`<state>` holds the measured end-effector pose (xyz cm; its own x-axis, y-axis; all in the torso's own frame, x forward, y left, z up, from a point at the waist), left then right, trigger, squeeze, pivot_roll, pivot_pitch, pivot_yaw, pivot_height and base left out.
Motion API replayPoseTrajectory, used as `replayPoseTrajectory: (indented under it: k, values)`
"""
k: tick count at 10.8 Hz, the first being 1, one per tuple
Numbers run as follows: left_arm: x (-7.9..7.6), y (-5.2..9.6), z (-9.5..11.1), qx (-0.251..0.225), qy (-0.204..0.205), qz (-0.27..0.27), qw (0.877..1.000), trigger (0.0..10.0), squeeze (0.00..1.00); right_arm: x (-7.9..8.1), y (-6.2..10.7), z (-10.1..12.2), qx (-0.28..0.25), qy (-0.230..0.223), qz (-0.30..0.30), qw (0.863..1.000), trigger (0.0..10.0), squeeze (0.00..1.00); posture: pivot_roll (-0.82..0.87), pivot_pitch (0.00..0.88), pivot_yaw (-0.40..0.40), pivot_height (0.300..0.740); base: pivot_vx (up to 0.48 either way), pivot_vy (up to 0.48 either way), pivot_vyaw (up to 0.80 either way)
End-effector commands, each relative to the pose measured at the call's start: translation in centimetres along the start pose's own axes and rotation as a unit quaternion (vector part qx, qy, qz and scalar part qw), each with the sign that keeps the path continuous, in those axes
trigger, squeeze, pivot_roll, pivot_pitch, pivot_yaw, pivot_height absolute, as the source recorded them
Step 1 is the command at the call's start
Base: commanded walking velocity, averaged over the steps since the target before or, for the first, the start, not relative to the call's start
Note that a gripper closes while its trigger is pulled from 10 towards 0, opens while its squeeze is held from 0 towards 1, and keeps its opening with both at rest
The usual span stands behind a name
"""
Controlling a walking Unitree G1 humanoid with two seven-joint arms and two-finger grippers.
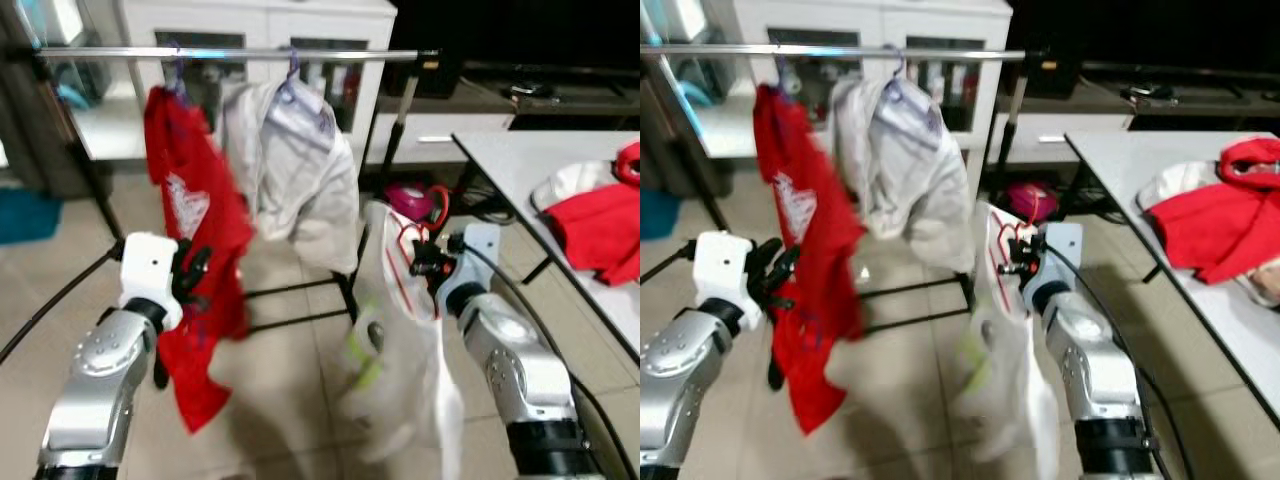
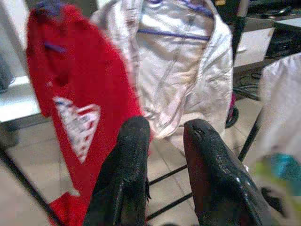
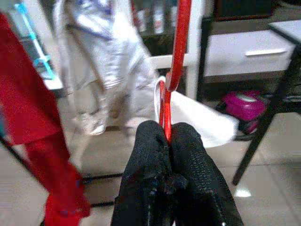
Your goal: Hang hanger
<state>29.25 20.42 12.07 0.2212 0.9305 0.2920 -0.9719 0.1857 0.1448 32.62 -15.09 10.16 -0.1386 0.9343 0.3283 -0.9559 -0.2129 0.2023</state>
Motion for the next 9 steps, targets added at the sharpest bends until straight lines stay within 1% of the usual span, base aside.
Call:
replayPoseTrajectory:
  k: [1, 5, 9]
  values:
    - [-1.0, -0.4, 0.4, -0.003, 0.0, -0.02, 1.0, 10.0, 0.0, -1.2, 0.3, 1.2, -0.023, 0.016, -0.014, 1.0, 10.0, 0.0, -0.02, 0.0, -0.057, 0.74, 0.409, 0.0, 0.0]
    - [-1.4, -0.5, 0.2, 0.0, -0.004, -0.034, 0.999, 10.0, 0.0, -1.4, -0.1, 2.0, -0.032, 0.033, -0.006, 0.999, 10.0, 0.0, -0.01, 0.0, -0.063, 0.74, 0.409, 0.0, 0.0]
    - [-1.6, -0.5, 0.1, 0.0, -0.008, -0.042, 0.999, 10.0, 0.0, -1.0, -0.7, 2.5, -0.037, 0.064, 0.015, 0.997, 10.0, 0.0, -0.01, 0.0, -0.064, 0.74, 0.41, 0.0, 0.0]
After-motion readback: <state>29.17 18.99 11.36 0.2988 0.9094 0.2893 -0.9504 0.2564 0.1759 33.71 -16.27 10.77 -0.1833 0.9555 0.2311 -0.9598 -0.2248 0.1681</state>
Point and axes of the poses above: a point about 5 cm out from each wrist's last joint towards the gripper, its own y axis pointing back from the gripper into the wrist, its own z axis along the axis of the wrist's last joint, x = y × z, the point moved 3 cm from there along -y, pointing out of the wrist towards the gripper, and after that the axes turned 9 degrees about -y, right-handed, at the moved point
